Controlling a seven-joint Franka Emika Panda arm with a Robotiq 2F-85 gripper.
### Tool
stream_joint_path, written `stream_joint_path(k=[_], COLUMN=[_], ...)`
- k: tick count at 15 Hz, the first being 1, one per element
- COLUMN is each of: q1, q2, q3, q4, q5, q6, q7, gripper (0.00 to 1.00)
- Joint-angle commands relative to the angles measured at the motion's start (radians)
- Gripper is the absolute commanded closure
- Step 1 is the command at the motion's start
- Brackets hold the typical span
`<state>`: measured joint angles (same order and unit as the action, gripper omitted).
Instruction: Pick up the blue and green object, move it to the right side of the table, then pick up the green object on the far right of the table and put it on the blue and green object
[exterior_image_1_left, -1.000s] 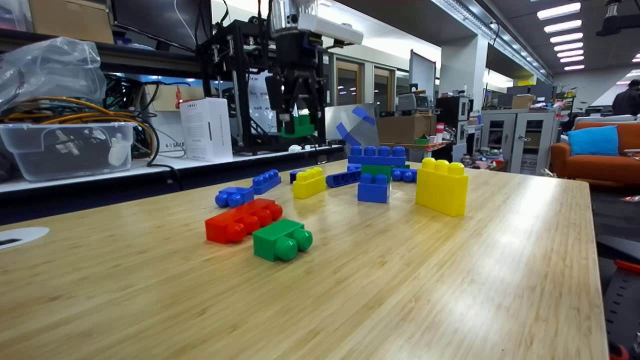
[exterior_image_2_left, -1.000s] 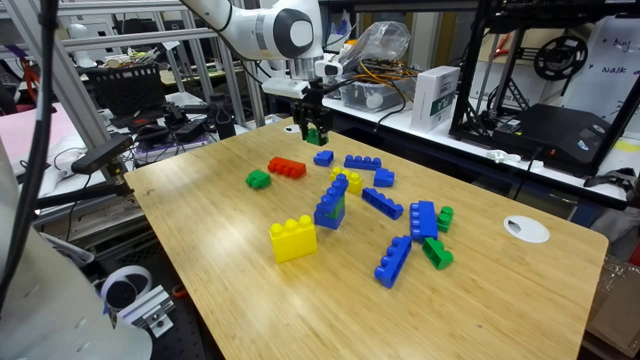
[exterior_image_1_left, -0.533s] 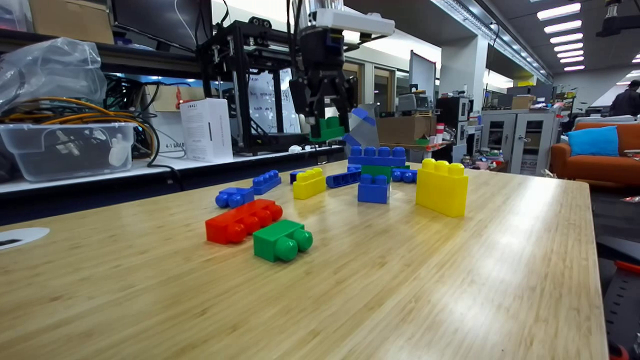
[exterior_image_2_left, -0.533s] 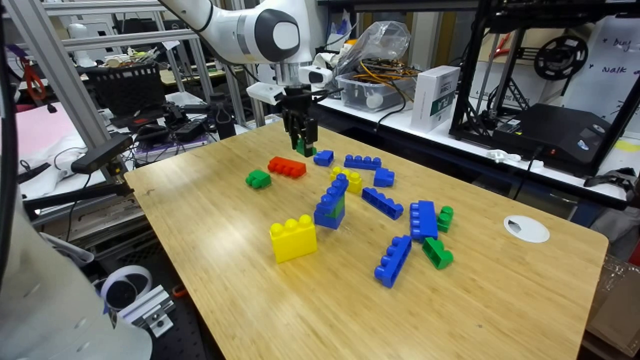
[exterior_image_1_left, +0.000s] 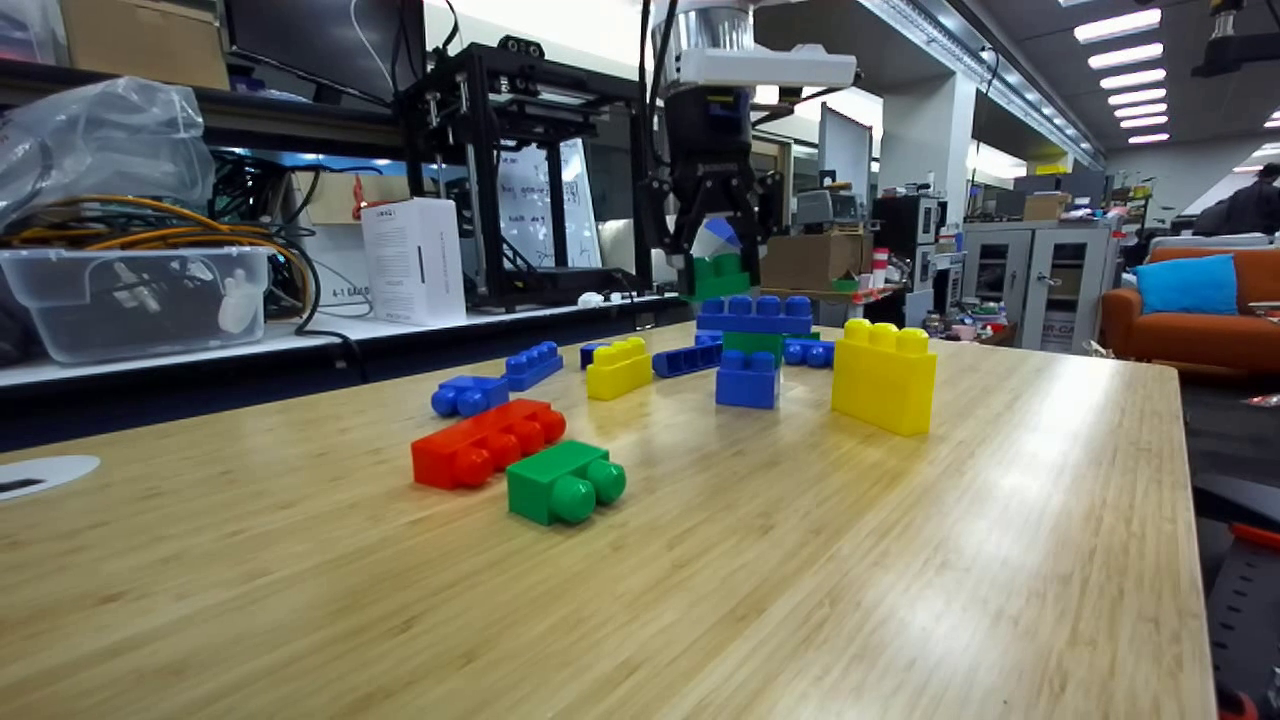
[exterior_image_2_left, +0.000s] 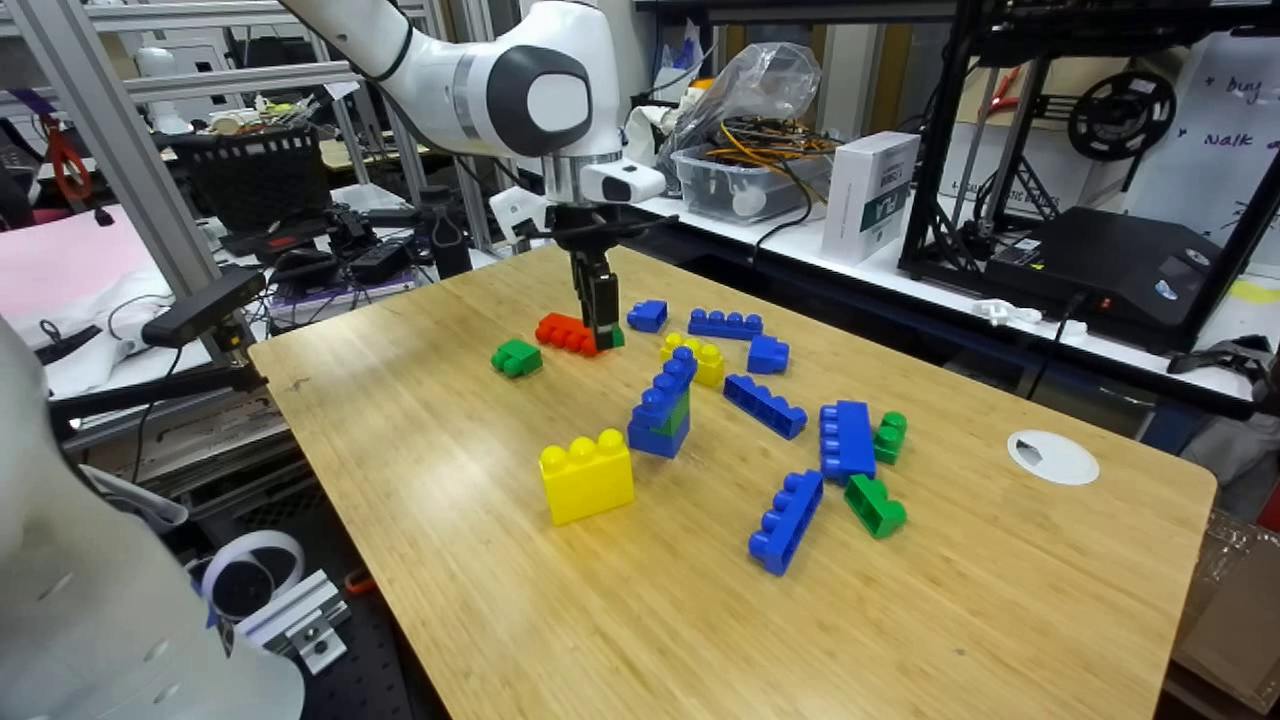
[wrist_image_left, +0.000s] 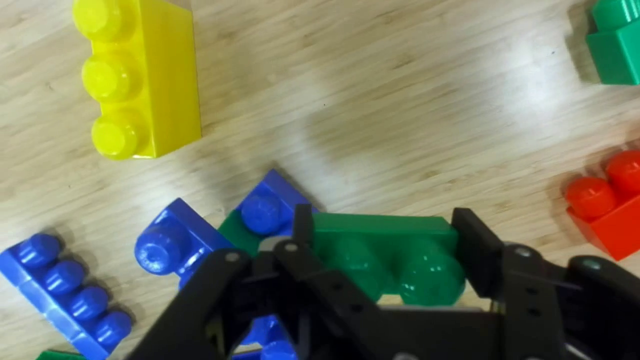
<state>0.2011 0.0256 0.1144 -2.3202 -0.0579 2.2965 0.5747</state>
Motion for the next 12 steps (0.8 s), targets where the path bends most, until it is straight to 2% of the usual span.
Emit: stream_joint_path(k=[1, 12], q1=[-0.029, -0.050], q2=[-0.040, -0.025], q3=[0.002, 0.001], q4=[-0.066, -0.089], q5=[0.024, -0.008], q6=[0.079, 0.154], q7=[0.082, 0.315], gripper=[0.56, 0.56])
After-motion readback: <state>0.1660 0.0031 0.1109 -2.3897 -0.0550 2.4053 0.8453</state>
